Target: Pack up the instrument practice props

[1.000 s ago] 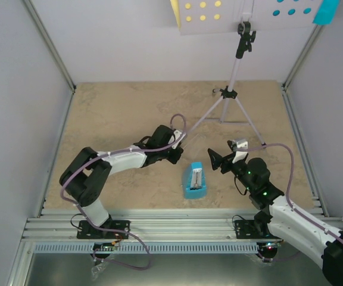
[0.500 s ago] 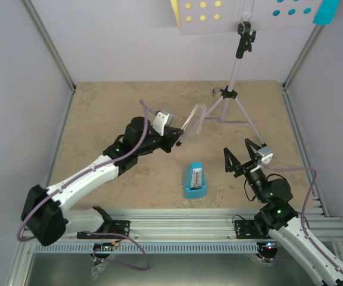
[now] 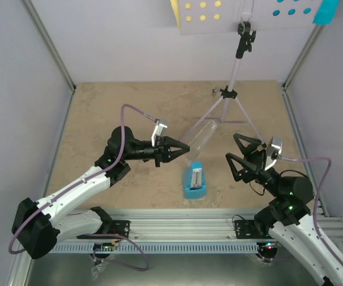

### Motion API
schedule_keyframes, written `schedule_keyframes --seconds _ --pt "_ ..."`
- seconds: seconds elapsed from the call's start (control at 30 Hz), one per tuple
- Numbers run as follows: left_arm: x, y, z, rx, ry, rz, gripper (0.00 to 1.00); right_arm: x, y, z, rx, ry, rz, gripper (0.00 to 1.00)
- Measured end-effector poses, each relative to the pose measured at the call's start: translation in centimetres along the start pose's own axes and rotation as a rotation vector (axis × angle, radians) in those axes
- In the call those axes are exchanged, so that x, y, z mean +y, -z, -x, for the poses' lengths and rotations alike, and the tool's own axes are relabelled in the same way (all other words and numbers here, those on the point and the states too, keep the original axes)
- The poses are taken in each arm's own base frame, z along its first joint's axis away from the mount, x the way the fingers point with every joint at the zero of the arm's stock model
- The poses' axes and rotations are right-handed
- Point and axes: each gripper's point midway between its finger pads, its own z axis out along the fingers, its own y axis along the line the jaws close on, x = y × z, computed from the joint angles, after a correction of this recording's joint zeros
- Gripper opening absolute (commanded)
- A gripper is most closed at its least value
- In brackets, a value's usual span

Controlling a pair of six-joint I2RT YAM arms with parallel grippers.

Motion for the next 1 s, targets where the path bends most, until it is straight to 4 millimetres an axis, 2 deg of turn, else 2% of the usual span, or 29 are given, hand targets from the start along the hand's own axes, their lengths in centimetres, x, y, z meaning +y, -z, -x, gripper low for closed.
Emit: schedule_keyframes --seconds 0.1,0.17,0.33,0.47,0.67,1.0 --pt "-0.2 0.1 -2.2 0.036 0.048 -0.072 0.0 2.4 -1.5 0.7 0.05 -0.029 0.115 0.98" --pt "-0.5 0.2 -2.8 0.054 0.062 -0.105 0.0 3.2 -2.7 0.8 0.093 -0.041 0.16 0.98" --pt "-1.7 0.4 -2.4 0.046 0.036 -0.159 0.0 3.0 -5.0 -0.2 0.182 -0.099 0.183 0.98" --pt "-2.2 0.6 -2.1 0.037 0.019 -0.166 0.0 2.5 -5.7 -1.8 0.243 -0.168 0.191 0.98" --pt "-1.9 0.6 -2.1 0.031 0.005 -0.152 0.0 3.2 -6.1 -2.8 0.28 -0.23 0.232 0.94" --pt "-1.6 0.6 -2.2 0.027 -0.003 -0.13 0.0 5.0 -6.6 -3.5 0.291 -0.283 0.288 0.75"
